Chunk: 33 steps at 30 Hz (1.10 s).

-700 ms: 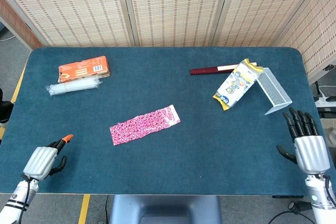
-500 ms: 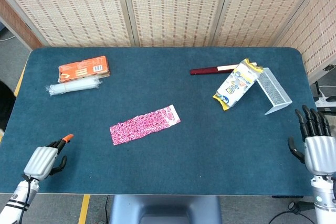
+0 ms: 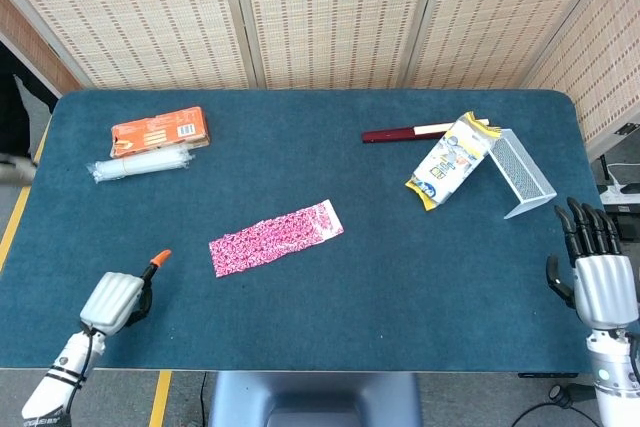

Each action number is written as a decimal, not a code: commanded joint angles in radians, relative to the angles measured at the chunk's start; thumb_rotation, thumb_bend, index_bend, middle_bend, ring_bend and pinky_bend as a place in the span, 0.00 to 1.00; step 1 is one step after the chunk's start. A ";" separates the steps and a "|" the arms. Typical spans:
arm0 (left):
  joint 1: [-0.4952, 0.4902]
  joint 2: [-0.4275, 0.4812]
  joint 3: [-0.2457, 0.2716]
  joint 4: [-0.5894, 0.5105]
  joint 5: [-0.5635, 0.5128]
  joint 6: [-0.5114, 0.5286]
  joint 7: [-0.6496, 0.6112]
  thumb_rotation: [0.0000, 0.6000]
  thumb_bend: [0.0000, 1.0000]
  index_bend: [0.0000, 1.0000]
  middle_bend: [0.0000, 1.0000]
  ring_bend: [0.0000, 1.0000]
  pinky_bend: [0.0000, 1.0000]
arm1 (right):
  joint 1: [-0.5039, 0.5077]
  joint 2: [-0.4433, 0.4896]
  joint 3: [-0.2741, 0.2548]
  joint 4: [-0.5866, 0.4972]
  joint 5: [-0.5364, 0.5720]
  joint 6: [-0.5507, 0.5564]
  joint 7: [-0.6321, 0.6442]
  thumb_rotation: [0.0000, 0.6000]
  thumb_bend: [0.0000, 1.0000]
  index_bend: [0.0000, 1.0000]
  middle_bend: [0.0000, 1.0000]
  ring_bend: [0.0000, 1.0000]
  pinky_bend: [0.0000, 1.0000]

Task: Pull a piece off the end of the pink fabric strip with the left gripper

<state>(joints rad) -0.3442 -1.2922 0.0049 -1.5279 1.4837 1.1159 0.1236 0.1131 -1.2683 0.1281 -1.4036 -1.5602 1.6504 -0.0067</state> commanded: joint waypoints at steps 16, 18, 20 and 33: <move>-0.186 -0.138 -0.059 0.009 -0.219 -0.248 0.249 1.00 0.79 0.00 0.72 0.74 0.77 | -0.008 0.014 -0.004 0.006 -0.023 0.015 0.071 1.00 0.57 0.00 0.00 0.00 0.10; -0.192 -0.139 -0.058 0.008 -0.243 -0.254 0.263 1.00 0.79 0.00 0.72 0.74 0.77 | -0.008 0.014 -0.002 0.006 -0.023 0.018 0.074 1.00 0.58 0.00 0.00 0.00 0.10; -0.196 -0.140 -0.056 0.007 -0.260 -0.258 0.272 1.00 0.79 0.00 0.72 0.74 0.77 | -0.008 0.012 0.001 0.007 -0.021 0.020 0.075 1.00 0.58 0.00 0.00 0.00 0.10; -0.215 -0.139 -0.029 0.006 -0.326 -0.270 0.297 1.00 0.79 0.13 0.72 0.74 0.77 | -0.009 0.013 0.000 0.007 -0.024 0.019 0.078 1.00 0.58 0.00 0.00 0.00 0.10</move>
<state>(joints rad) -0.5589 -1.4315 -0.0257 -1.5225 1.1590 0.8455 0.4208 0.1041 -1.2556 0.1280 -1.3968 -1.5842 1.6689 0.0709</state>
